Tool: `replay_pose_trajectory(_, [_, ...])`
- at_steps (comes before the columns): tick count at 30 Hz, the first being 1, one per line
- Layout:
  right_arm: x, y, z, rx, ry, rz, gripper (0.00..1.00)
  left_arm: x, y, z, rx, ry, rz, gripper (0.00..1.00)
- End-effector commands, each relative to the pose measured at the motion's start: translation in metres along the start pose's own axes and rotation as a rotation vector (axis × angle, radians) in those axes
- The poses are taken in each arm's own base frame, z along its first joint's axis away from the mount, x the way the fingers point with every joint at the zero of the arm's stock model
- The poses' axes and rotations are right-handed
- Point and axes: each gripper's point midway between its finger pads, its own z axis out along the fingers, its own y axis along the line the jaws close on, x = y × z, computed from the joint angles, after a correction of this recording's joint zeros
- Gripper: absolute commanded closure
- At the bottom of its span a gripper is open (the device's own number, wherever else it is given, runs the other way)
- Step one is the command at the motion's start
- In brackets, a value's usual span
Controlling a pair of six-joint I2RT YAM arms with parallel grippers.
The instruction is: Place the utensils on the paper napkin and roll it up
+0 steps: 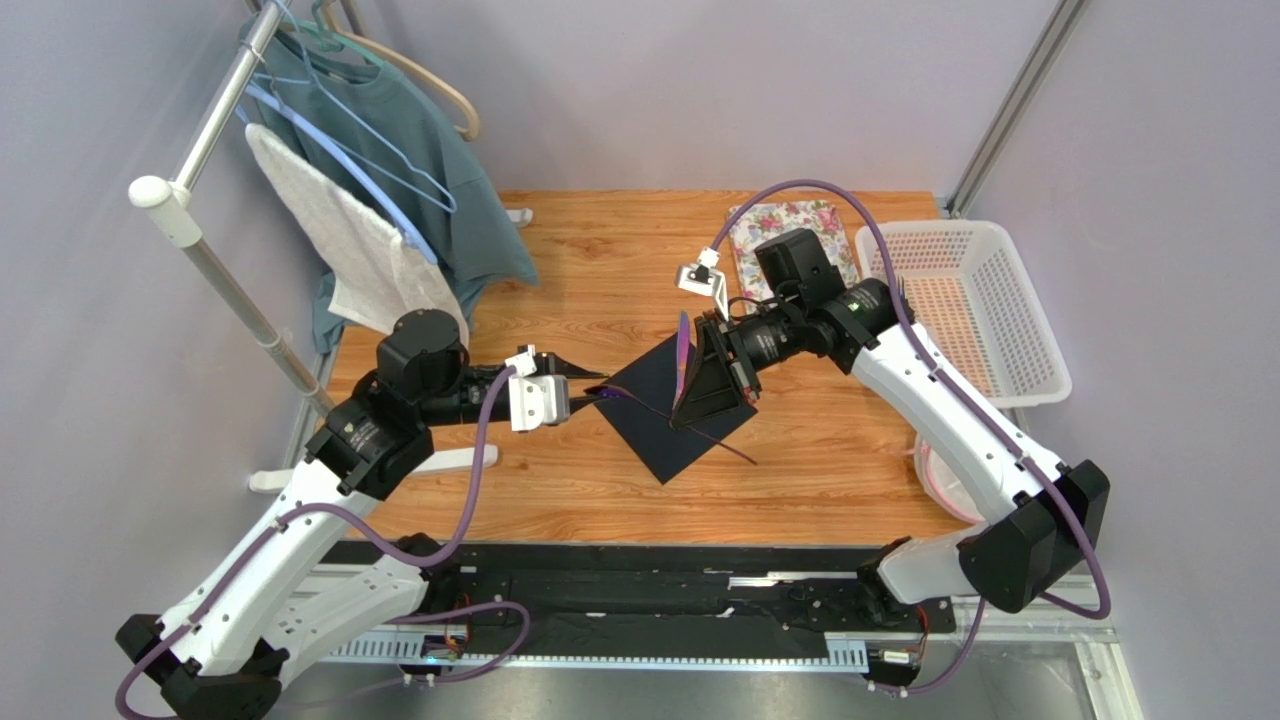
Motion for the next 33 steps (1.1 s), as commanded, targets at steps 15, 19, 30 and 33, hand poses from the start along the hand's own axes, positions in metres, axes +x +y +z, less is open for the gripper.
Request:
replay_pose_trajectory(15, [-0.047,-0.051,-0.081,0.731,0.022,-0.424,0.23,0.021,0.015,0.010,-0.020,0.335,-0.617,1.00])
replay_pose_trajectory(19, [-0.042,-0.045,-0.097,0.793,0.055,-0.519,0.28,0.048,-0.006,0.035,0.133,0.478,-0.871,1.00])
replay_pose_trajectory(30, [0.005,-0.061,-0.063,0.769,0.276,-0.571,0.52,0.070,-0.017,0.073,0.282,0.539,-1.197,1.00])
replay_pose_trajectory(33, [0.014,-0.066,-0.048,0.743,0.333,-0.562,0.52,0.081,-0.017,0.076,0.283,0.572,-1.233,1.00])
